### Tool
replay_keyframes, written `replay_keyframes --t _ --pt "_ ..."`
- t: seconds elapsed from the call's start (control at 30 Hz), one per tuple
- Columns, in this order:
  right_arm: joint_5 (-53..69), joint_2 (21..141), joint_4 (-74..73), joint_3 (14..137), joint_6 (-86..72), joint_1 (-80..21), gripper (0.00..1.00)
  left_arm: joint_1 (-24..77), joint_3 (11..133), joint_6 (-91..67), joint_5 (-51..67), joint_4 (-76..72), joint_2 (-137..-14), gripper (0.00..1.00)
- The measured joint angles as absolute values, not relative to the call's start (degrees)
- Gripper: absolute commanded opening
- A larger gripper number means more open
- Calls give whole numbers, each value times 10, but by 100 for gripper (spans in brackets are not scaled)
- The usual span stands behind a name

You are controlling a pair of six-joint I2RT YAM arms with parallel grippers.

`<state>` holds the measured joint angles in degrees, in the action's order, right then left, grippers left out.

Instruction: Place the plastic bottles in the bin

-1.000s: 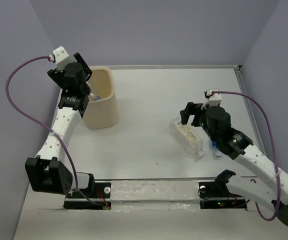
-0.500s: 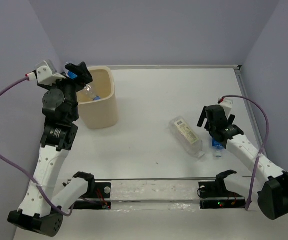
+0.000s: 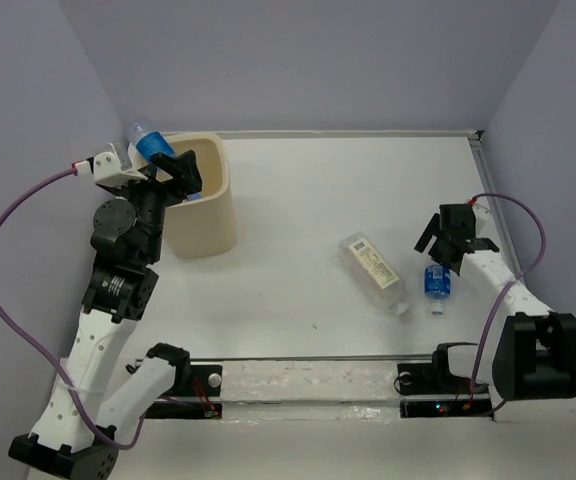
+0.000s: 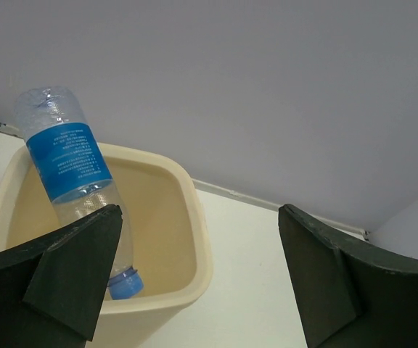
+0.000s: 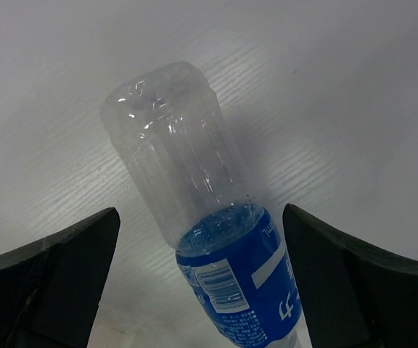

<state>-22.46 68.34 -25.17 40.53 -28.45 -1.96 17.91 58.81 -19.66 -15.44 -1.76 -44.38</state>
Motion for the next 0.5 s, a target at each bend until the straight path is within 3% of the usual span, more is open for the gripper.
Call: replay_keyframes --t 0.27,0.3,0.33,0.43,0.5 --pt "-156 791 -248 444 -264 37 98 179 587 -199 -147 -17 -457 99" --pt "-150 800 -249 446 -263 39 95 179 587 -201 -144 -17 -460 99" --pt "-141 816 -249 451 -258 42 79 179 586 -201 -141 -17 -460 99" --pt "-132 830 -248 455 -251 42 55 179 586 -205 -128 -15 -461 99" --pt "-133 828 -248 457 -248 42 48 179 586 -208 -116 -15 -461 99"
